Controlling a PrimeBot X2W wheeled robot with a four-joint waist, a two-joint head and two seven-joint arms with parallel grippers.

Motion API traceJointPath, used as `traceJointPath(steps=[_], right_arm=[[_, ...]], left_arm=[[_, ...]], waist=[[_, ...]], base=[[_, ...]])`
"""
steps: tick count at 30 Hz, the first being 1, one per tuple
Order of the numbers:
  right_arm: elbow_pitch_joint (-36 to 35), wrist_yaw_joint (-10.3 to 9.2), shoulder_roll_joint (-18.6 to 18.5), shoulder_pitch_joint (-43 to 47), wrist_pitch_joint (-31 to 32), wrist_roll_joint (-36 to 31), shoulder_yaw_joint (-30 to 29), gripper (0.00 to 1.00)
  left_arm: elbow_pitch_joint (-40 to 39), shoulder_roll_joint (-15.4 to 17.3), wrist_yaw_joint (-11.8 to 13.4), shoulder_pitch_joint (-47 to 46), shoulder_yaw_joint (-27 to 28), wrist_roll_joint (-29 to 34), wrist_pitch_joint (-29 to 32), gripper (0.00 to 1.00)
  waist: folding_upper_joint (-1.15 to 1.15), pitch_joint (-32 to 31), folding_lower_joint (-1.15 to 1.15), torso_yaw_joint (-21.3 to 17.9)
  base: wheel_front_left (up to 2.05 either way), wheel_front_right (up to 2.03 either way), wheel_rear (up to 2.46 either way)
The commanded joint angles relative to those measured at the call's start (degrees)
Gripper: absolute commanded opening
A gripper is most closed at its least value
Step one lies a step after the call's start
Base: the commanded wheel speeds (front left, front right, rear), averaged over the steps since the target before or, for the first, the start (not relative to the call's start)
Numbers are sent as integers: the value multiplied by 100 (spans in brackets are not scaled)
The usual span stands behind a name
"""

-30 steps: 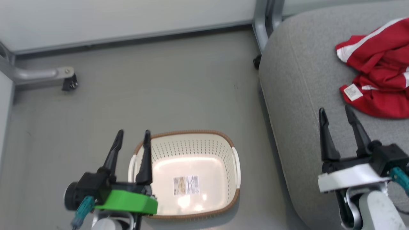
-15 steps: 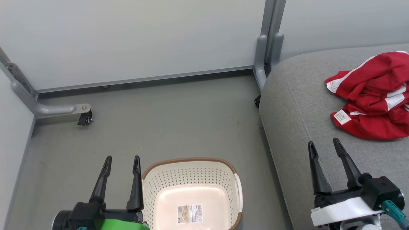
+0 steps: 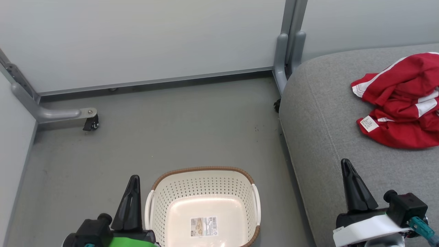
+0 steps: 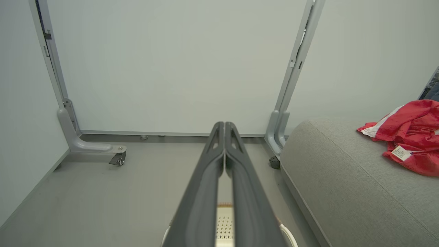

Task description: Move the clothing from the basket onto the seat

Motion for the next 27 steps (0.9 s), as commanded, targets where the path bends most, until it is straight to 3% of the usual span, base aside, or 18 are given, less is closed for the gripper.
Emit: traceJointPath(steps=[1, 27], right_arm=[[-40, 0, -27, -70, 50, 298, -15, 0], [432, -2, -110, -477, 585, 2930, -150, 0]], left_arm=[[-70, 39, -10, -49, 55, -289, 49, 0], [434, 182, -214, -505, 346, -2930, 568, 0]], waist=[[0, 0, 1, -3], [0, -2, 1, -41]], base=[[0, 0, 0], [0, 0, 0]])
